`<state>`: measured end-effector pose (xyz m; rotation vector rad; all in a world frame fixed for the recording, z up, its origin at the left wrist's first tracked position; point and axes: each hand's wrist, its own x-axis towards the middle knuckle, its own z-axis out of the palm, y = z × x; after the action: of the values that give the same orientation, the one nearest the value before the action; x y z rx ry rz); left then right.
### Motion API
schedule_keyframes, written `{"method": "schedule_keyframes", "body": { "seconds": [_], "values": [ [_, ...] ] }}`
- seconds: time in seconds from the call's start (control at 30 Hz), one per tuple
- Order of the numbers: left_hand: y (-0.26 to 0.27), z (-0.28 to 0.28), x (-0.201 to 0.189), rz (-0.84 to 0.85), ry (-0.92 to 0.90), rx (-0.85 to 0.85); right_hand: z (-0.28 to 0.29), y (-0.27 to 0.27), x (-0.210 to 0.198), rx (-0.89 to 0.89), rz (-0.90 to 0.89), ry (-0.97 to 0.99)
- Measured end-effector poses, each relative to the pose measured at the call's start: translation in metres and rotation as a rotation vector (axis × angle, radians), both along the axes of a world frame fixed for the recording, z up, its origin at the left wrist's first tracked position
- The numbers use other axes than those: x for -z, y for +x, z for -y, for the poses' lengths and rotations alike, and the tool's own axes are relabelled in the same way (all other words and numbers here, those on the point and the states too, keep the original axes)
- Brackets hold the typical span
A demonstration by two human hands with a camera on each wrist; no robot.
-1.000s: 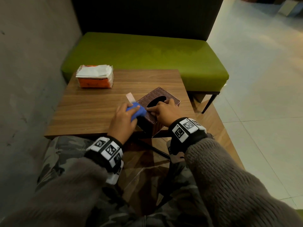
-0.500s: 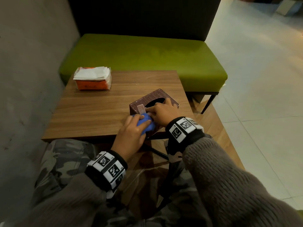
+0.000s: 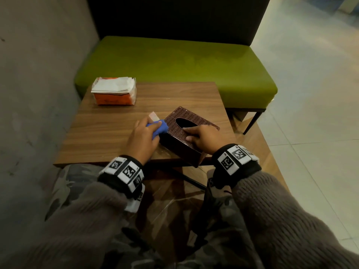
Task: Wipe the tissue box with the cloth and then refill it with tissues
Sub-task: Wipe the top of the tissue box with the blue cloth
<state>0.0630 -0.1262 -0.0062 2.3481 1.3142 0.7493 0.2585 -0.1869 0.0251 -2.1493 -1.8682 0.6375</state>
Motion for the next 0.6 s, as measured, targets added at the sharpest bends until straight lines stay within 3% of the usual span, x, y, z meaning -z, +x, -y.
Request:
{"method": "schedule_keyframes", "body": {
  "seconds": [0.2, 0.43, 0.6],
  "values": [
    [0.014, 0.045, 0.024, 0.123, 0.008, 0.095, 0.002, -0.002, -0.001, 0.035, -0.151, 0.03],
    [0.014, 0.015, 0.02, 0.238, -0.04, -0.102, 0.004, -0.005, -0.004, 0.024, -0.149, -0.025],
    [0.018, 0.066, 0.023, 0.083, 0.01, 0.209, -0.002, -0.002, -0.013, 0.013, -0.098, -0.062]
  ]
}}
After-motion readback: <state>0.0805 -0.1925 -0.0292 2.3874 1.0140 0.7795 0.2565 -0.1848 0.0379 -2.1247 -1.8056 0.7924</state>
